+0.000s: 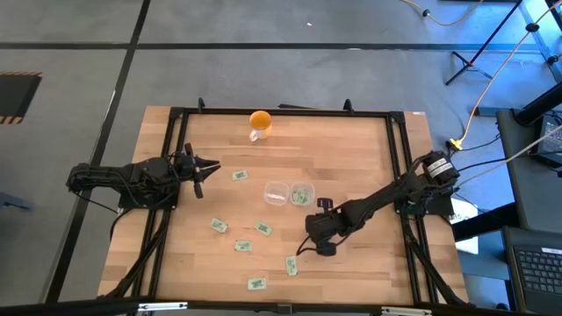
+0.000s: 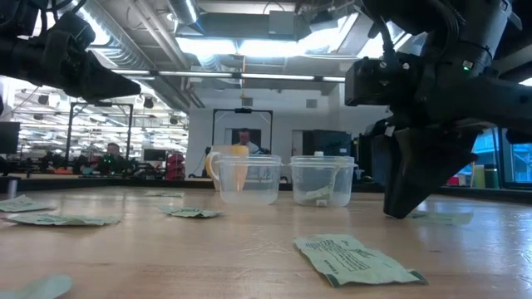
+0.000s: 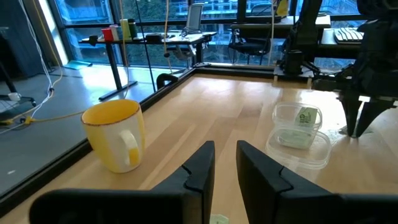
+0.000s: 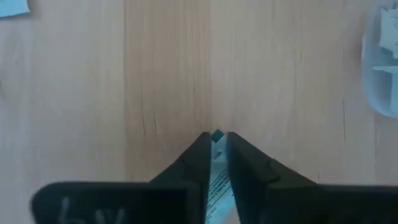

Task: Pick and place items into bin
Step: Put the stevia packet into the right transparent bin

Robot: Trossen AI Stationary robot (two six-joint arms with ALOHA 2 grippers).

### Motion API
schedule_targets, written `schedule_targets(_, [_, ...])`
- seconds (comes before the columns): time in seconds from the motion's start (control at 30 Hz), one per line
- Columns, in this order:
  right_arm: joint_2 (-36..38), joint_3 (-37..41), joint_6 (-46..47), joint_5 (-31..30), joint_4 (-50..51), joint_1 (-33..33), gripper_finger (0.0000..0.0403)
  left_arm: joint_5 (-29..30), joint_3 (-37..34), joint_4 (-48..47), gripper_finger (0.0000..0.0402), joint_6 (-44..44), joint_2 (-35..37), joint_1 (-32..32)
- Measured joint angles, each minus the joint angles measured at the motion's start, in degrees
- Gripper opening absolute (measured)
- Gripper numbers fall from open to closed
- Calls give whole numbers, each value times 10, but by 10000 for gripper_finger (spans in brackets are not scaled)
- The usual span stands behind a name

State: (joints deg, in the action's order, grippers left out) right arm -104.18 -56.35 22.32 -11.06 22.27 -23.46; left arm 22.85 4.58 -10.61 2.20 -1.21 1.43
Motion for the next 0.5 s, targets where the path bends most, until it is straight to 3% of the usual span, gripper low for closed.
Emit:
schedule_targets(0.2, [-4, 13, 15, -2, -4, 0, 7, 0, 0, 0, 61, 0, 0, 0])
schedule_targets(0.5, [7, 16, 17, 0, -10, 0, 3, 0, 0, 0, 61, 0, 0, 0])
